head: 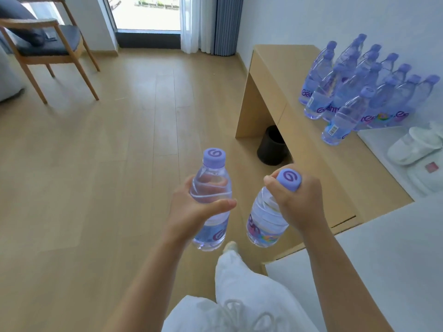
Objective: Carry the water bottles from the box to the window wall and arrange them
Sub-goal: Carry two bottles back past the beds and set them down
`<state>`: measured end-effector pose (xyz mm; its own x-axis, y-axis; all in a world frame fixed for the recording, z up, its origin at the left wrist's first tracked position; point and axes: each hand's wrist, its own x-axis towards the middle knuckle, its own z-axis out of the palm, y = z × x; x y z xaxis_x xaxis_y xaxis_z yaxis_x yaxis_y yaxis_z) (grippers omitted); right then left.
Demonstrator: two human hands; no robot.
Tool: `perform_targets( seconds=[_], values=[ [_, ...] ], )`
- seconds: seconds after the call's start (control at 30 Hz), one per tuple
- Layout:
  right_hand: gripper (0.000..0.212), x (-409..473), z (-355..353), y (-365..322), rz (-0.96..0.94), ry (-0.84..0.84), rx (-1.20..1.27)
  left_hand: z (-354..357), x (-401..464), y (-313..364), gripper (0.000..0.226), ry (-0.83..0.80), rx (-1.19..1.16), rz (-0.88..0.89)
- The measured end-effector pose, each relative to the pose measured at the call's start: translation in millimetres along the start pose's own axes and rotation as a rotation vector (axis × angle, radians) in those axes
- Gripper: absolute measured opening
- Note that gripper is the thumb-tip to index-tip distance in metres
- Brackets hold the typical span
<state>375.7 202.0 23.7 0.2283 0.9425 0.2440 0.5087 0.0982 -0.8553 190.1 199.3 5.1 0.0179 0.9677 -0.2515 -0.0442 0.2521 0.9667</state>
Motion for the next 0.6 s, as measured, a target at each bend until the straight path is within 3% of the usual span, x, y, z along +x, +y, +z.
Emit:
perform_targets(
  seconds=[0.3,0.6],
  values=[
    [0.034,152.7,60.1,22.7,0.013,0.026,0.056,-1.4,153.2,28.8,0.073,-0.001,0.046,-0.008],
    [0.019,341.6,79.0,39.0,-0.063,0.075,0.088,31.8,325.7,93.2,0.075,0.011,0.079,0.048]
  ],
)
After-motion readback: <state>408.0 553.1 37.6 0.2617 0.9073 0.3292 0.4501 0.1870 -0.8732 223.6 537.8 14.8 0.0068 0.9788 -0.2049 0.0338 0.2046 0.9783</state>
